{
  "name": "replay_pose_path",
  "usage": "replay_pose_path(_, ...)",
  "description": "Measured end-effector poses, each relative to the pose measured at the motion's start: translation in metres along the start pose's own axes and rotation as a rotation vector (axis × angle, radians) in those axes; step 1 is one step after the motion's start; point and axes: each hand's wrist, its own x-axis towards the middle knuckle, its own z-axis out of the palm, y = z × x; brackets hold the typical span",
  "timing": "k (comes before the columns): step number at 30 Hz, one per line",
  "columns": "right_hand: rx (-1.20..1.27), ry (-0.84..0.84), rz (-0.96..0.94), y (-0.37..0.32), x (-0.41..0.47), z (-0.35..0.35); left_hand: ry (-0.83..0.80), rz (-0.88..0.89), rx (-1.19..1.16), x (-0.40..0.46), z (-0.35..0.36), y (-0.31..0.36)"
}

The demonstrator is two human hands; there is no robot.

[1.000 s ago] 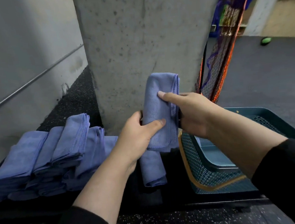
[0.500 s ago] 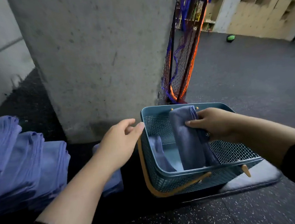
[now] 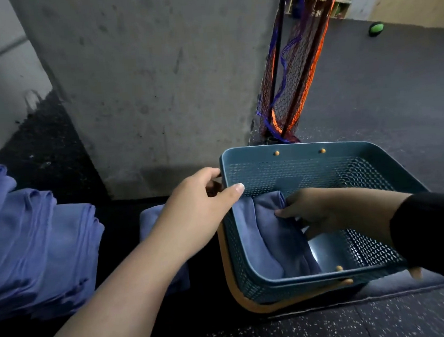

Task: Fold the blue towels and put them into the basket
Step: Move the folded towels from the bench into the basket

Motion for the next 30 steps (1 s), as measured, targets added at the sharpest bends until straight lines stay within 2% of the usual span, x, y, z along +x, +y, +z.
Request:
replay_pose_path(4,0.021,0.012,-0.03,0.005,0.005,0.007,-0.005,0.012,-0.012,-0.001,0.0,0.0)
replay_pose_path(7,-0.226,0.083,-0.043,0.0,0.002,0.009,-0.004,0.018,-0.012,-0.001,0.001,0.0)
replay_pose_path(9,-0.309,0.119,-0.008,-0.004,-0.003,0.009,0.002,0.019,-0.012,0.0,0.001,0.0)
replay_pose_path(12,-0.271,0.145,0.027,-0.007,-0.009,0.006,0.005,0.021,-0.001,0.001,0.002,-0.001)
replay_pose_path(15,-0.214,0.085,0.02,-0.006,-0.01,0.003,-0.02,0.005,0.013,0.002,0.002,-0.001)
replay_pose_path(18,-0.521,0.112,0.04,-0.011,-0.011,0.001,-0.017,0.005,0.024,0.0,-0.002,0.002)
replay_pose_path(20,-0.764,0.101,0.026,-0.025,-0.028,-0.006,0.075,0.013,0.004,0.0,-0.013,0.004)
replay_pose_path(22,-0.9,0.149,-0.127,-0.042,-0.055,-0.012,0.213,0.022,-0.028,-0.001,-0.034,0.002)
replay_pose_path(23,-0.917,0.234,-0.257,-0.05,-0.071,-0.013,0.273,0.02,-0.042,-0.002,-0.047,0.0)
replay_pose_path(26,-0.606,0.457,-0.63,-0.074,-0.117,-0.001,0.407,0.006,-0.064,-0.013,-0.082,-0.01)
replay_pose_path(30,-0.228,0.425,-0.931,-0.111,-0.167,0.04,0.458,0.022,-0.04,-0.037,-0.114,-0.02)
